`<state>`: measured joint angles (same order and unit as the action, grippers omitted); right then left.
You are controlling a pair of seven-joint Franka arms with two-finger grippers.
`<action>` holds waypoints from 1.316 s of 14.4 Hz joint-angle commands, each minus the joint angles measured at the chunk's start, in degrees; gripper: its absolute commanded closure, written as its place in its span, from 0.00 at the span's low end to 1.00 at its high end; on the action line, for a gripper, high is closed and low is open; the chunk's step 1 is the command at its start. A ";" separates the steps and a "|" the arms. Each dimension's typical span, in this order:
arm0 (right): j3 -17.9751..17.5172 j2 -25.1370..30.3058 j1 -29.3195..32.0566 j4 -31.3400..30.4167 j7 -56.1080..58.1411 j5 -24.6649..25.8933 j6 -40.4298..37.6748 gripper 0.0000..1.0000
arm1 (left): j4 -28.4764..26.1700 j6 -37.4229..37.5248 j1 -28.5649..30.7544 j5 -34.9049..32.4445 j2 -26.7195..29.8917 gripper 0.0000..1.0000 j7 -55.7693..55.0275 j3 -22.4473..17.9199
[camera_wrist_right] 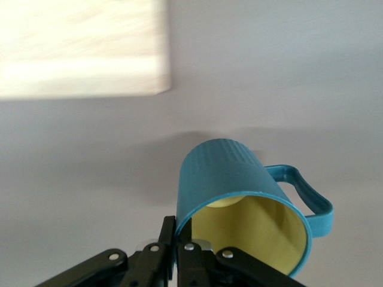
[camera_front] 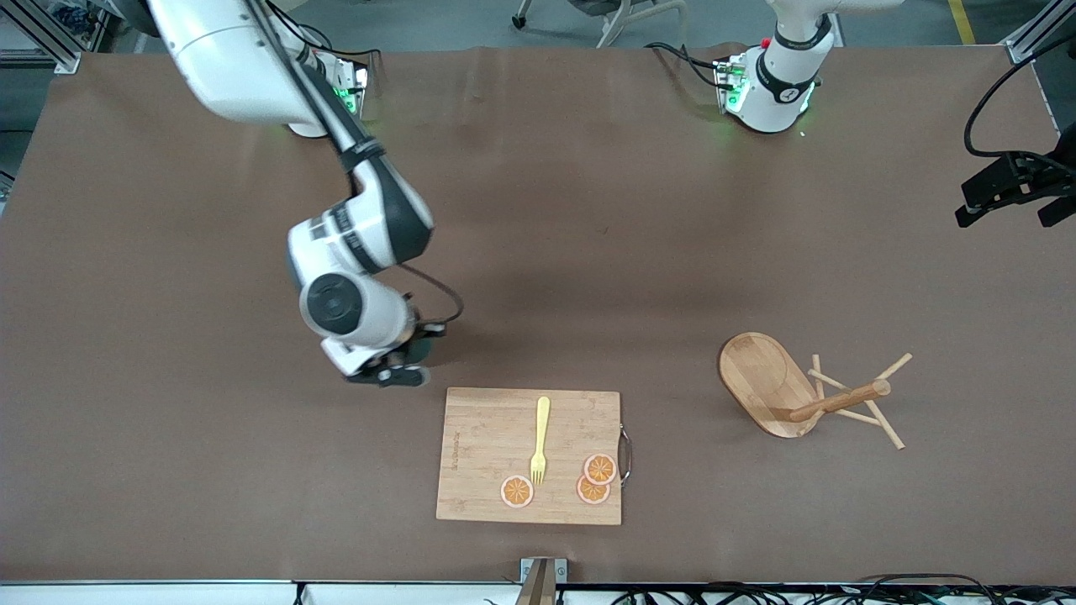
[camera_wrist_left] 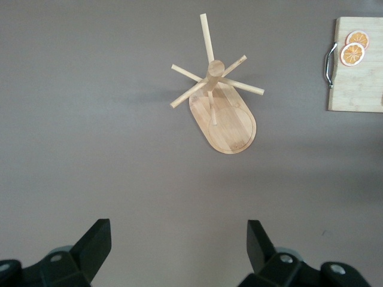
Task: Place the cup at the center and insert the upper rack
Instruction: 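Lift the mug and carry it to the table center with the right gripper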
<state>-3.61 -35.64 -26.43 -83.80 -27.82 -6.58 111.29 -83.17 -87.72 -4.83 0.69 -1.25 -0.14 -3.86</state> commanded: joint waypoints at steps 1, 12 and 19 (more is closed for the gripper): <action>0.80 -3.02 -4.84 4.95 -0.83 -1.95 -0.55 1.00 | 0.20 -0.26 0.09 0.01 0.37 0.00 -0.65 0.26; 0.89 -10.76 -20.15 11.29 -29.40 -6.34 11.22 0.99 | 0.11 -0.26 0.18 0.10 0.37 0.00 -0.65 0.26; 0.97 -13.05 -22.44 11.29 -33.53 -6.17 15.80 0.95 | 0.20 -0.26 0.26 0.27 0.28 0.00 -0.65 0.26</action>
<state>-3.37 -47.29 -47.85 -73.95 -60.15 -12.06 127.24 -83.16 -87.74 -4.78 0.69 -1.25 -0.14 -3.86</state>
